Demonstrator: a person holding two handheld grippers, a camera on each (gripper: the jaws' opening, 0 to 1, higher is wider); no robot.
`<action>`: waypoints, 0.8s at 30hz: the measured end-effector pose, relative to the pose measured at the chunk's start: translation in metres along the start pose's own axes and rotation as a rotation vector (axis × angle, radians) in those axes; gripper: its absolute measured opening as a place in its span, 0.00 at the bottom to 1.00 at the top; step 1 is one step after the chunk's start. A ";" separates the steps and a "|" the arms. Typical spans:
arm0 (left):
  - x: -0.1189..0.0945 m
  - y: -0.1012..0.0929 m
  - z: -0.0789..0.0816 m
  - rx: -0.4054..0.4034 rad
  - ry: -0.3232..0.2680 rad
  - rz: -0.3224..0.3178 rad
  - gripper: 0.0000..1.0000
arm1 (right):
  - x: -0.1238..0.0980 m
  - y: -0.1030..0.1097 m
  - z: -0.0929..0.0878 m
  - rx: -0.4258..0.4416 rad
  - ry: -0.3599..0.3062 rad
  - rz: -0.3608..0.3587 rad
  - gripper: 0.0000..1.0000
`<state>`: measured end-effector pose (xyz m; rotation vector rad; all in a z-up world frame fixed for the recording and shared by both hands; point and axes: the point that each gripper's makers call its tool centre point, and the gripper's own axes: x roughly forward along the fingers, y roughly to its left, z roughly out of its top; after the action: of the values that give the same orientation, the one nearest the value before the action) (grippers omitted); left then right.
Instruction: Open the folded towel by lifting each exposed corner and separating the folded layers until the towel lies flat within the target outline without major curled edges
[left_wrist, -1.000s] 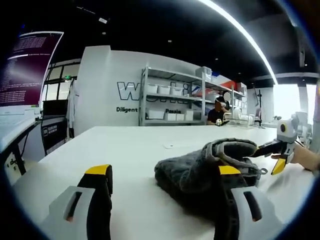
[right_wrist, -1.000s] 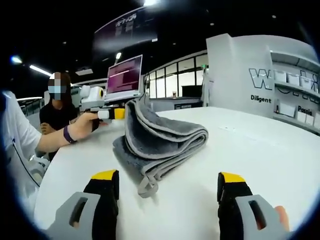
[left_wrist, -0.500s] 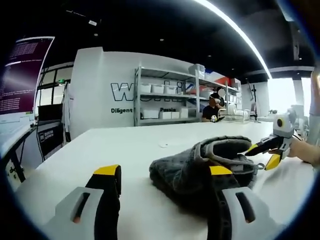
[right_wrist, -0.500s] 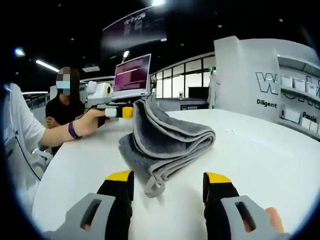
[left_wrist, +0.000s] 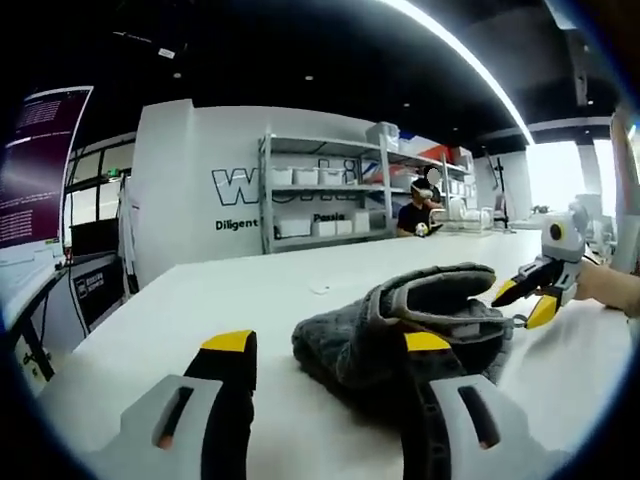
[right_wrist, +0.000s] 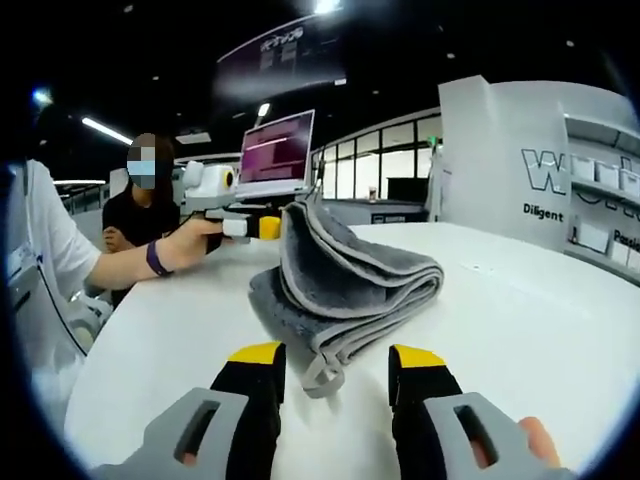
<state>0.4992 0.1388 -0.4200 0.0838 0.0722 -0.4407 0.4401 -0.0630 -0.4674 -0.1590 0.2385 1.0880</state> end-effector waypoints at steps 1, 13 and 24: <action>0.000 -0.001 0.000 0.004 0.000 -0.004 0.51 | 0.000 0.000 0.000 -0.001 0.000 0.002 0.39; 0.001 -0.007 0.001 0.050 0.000 -0.028 0.42 | 0.003 0.009 0.001 -0.043 -0.013 0.043 0.28; 0.002 -0.012 0.002 0.078 0.000 -0.050 0.35 | 0.005 0.015 0.001 -0.088 -0.018 0.062 0.21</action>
<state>0.4953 0.1268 -0.4193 0.1587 0.0570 -0.4931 0.4294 -0.0519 -0.4682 -0.2219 0.1800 1.1622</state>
